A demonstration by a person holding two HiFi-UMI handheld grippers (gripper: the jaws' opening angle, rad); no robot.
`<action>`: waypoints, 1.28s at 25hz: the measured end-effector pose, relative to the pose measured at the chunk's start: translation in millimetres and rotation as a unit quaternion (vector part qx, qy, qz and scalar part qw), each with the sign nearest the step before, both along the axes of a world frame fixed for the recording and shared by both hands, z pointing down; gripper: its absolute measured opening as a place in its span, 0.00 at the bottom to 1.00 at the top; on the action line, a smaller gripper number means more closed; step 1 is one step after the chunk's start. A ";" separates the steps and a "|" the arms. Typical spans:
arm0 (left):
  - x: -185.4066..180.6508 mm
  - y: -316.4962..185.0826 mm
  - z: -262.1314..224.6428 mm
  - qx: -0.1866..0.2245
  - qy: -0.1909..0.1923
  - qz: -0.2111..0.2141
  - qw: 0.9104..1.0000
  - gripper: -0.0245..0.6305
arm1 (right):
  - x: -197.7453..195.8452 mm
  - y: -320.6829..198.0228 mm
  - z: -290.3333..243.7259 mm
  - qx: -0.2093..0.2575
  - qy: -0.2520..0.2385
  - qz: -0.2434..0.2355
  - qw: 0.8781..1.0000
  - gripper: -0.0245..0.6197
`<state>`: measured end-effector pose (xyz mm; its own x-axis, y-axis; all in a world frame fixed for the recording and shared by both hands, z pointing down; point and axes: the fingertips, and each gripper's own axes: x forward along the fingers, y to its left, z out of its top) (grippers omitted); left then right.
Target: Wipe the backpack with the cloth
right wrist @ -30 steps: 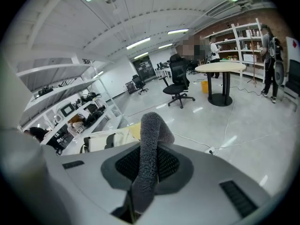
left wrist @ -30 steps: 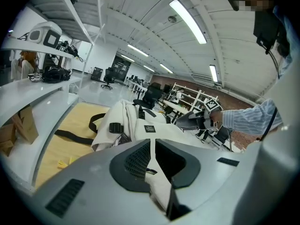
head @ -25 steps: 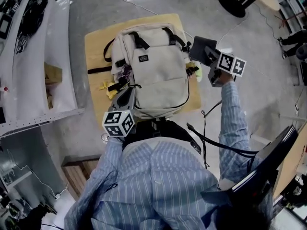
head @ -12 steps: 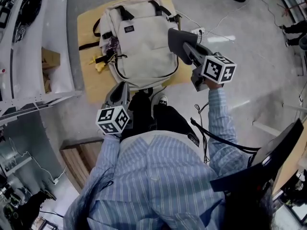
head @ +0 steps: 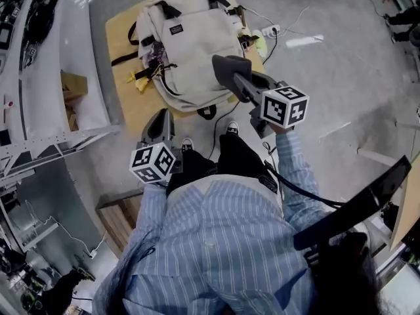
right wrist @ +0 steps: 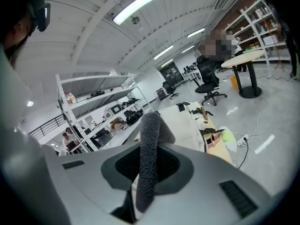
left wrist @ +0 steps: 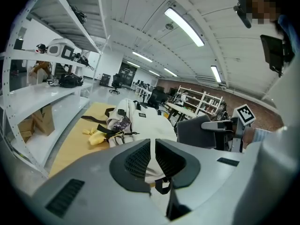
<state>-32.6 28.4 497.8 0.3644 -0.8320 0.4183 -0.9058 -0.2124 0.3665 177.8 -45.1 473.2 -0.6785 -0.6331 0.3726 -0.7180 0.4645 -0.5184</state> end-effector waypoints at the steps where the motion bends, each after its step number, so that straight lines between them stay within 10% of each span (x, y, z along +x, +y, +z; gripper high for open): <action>1: -4.3 1.8 0.5 0.003 0.003 0.007 1.000 0.09 | -7.1 6.8 -0.9 0.001 0.000 0.004 1.000 0.11; 16: -199.2 65.5 23.2 -0.002 0.018 0.051 0.999 0.09 | -174.5 86.6 -2.7 -0.002 -0.003 0.097 0.995 0.11; 32: -103.7 100.9 -3.1 0.030 0.057 0.118 0.991 0.09 | -146.5 167.6 -20.6 -0.001 0.031 0.091 0.995 0.11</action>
